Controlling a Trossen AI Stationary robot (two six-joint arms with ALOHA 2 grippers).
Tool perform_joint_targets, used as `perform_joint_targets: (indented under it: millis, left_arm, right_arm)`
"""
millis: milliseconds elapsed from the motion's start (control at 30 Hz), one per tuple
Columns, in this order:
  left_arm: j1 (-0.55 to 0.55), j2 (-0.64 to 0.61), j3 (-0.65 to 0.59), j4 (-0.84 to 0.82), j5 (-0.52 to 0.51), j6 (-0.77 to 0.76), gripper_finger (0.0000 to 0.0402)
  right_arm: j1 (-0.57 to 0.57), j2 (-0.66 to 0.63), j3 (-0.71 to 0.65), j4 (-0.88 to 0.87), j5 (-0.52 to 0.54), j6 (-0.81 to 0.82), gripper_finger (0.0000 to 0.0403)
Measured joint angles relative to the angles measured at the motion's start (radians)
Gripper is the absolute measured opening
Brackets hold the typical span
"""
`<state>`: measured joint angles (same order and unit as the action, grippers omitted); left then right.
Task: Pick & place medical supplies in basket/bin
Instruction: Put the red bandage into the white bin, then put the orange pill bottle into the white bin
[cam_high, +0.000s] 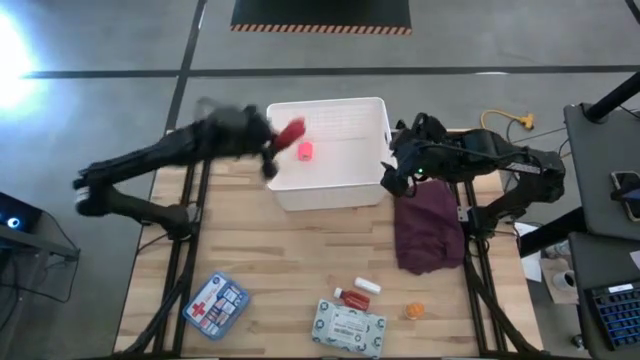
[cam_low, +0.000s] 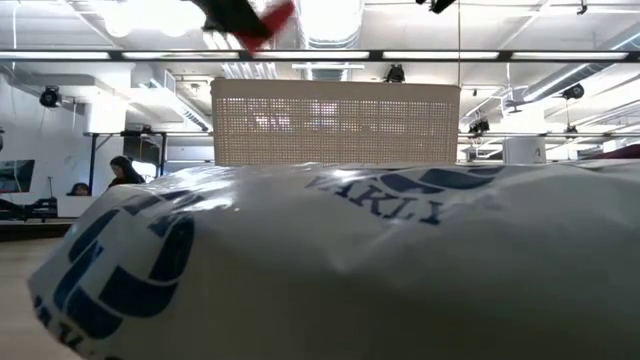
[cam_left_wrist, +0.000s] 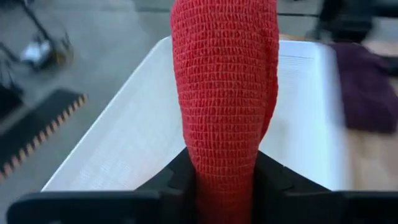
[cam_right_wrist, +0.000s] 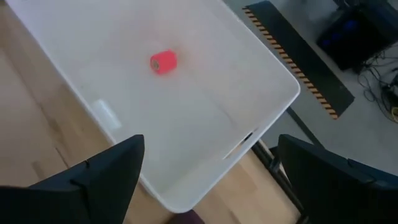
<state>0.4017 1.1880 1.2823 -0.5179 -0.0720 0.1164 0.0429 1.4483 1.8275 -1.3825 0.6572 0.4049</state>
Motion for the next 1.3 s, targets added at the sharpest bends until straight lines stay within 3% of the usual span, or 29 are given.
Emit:
perform_joint_targets:
  millis: [100,200,467,667,800,1000,1133,1300]
  left_arm:
    - [0.17,0.141,0.045,0.057,0.165,-0.06,0.0102]
    - [0.224,0.265,0.145,0.034,0.318,-0.182,0.0144]
    - [0.193,0.44,0.439,-0.299,0.325,-0.05,0.0258]
    - [0.154,0.397,0.501,-0.45,0.321,0.023,0.0278]
    - [0.113,0.286,0.43,-0.446,0.323,0.022,0.0278]
    - [0.05,0.107,0.208,-0.375,0.313,-0.063,0.0279]
    - [0.032,-0.027,0.003,-0.24,0.298,-0.132,0.0279]
    - [0.028,-0.19,-0.199,-0.089,0.298,-0.163,0.0279]
  right_arm:
    - [0.027,0.003,0.0,-0.042,-0.025,-0.01,0.0359]
    - [0.075,0.006,0.0,-0.149,-0.065,0.039,0.0359]
    - [0.333,-0.024,-0.103,-0.19,-0.164,0.324,0.0359]
    - [0.512,-0.019,-0.287,-0.187,-0.366,0.701,0.0359]
    - [0.647,0.004,-0.387,-0.119,-0.47,0.891,0.0359]
    - [0.874,0.079,-0.399,-0.034,-0.475,1.123,0.0359]
    - [0.965,0.163,-0.371,-0.024,-0.478,1.135,0.0359]
    - [0.987,0.271,-0.353,0.053,-0.476,1.06,0.0359]
